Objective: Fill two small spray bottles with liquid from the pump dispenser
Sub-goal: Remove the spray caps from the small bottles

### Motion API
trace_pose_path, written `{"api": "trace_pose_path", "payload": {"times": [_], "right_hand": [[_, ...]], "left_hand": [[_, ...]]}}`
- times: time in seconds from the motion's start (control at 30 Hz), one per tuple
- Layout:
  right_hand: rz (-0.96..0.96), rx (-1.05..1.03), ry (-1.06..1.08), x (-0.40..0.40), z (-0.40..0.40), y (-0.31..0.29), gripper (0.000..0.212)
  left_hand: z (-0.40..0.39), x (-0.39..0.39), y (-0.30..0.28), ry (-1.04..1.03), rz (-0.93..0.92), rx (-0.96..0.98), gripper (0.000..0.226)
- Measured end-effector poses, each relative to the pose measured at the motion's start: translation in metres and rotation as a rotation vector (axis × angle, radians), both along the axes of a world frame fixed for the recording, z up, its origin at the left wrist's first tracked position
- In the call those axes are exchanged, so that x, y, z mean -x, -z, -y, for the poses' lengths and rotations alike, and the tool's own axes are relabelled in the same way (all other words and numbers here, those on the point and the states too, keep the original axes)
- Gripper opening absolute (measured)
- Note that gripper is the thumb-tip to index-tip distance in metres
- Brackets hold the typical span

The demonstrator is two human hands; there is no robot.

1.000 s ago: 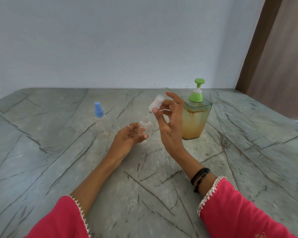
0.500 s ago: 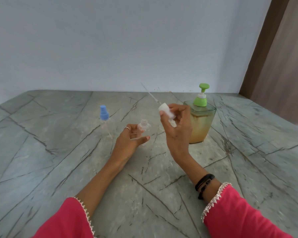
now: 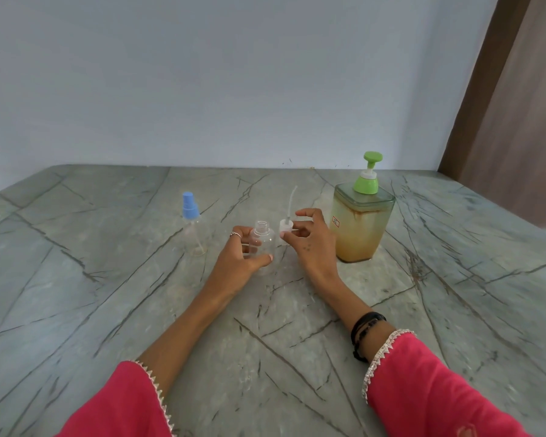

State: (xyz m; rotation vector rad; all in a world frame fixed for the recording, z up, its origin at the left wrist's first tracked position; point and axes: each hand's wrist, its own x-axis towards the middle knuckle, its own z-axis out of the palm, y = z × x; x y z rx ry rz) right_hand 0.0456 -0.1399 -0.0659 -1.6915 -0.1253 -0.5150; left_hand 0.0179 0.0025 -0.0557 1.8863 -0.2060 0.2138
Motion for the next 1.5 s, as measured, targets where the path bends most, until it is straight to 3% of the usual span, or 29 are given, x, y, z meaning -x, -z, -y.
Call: {"api": "trace_pose_path", "payload": {"times": [0.17, 0.83, 1.03, 1.33, 1.5], "right_hand": [[-0.029, 0.082, -0.031, -0.007, -0.005, 0.001, 0.027], [-0.133, 0.428, 0.019, -0.032, -0.030, -0.014, 0.023], [-0.224, 0.442, 0.009, -0.062, -0.047, -0.021, 0.020], [-0.191, 0.470, -0.046, -0.079, -0.053, -0.017, 0.038], [-0.200, 0.369, -0.057, -0.071, -0.042, -0.017, 0.050]], "left_hand": [[-0.002, 0.001, -0.001, -0.014, 0.016, -0.021, 0.039], [-0.008, -0.006, 0.004, 0.007, -0.004, -0.090, 0.046], [-0.008, -0.008, 0.004, -0.036, -0.013, -0.112, 0.053], [-0.007, -0.007, 0.001, -0.029, -0.061, -0.124, 0.059], [-0.008, -0.001, -0.002, 0.016, -0.019, 0.019, 0.050]]}}
